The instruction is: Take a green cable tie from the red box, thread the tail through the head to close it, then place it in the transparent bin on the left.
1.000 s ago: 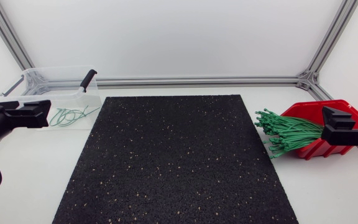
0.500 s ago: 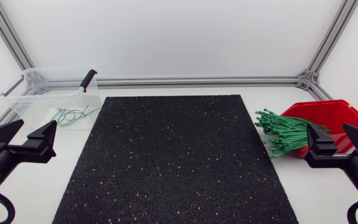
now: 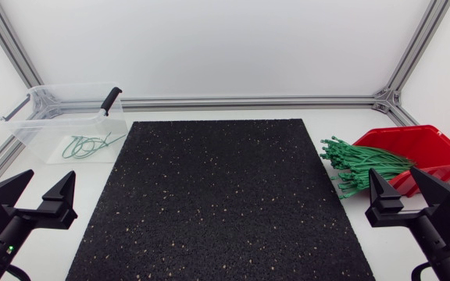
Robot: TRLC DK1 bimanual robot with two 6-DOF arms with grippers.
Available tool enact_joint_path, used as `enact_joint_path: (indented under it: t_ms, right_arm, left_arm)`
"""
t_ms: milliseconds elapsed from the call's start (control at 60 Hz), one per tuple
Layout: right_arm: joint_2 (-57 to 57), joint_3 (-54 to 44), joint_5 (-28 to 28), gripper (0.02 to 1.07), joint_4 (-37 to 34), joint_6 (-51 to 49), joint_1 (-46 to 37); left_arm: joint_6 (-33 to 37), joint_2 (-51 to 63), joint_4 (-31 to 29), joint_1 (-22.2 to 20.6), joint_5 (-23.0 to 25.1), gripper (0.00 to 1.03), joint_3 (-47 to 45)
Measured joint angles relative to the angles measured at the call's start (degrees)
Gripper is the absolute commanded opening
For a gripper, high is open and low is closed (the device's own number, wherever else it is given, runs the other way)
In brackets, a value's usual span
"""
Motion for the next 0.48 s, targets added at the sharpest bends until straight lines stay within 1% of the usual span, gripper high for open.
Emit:
enact_joint_path:
  t_ms: [167,250,483]
  right_arm:
    - [0.0,0.0,0.0,1.02,0.0,0.2,0.0]
    - [0.0,0.0,0.0,1.02,0.0,0.2,0.0]
    - [0.0,0.0,0.0,1.02,0.0,0.2,0.0]
  left_arm:
    - [0.0,-5.1,-0.5,-0.7,-1.5,1.0,-3.5]
    - [0.0,-6.8,-0.4,-0.9,-1.8,1.0,-3.6]
    - [0.0,-7.4,-0.4,-0.9,-2.1,1.0,-3.6]
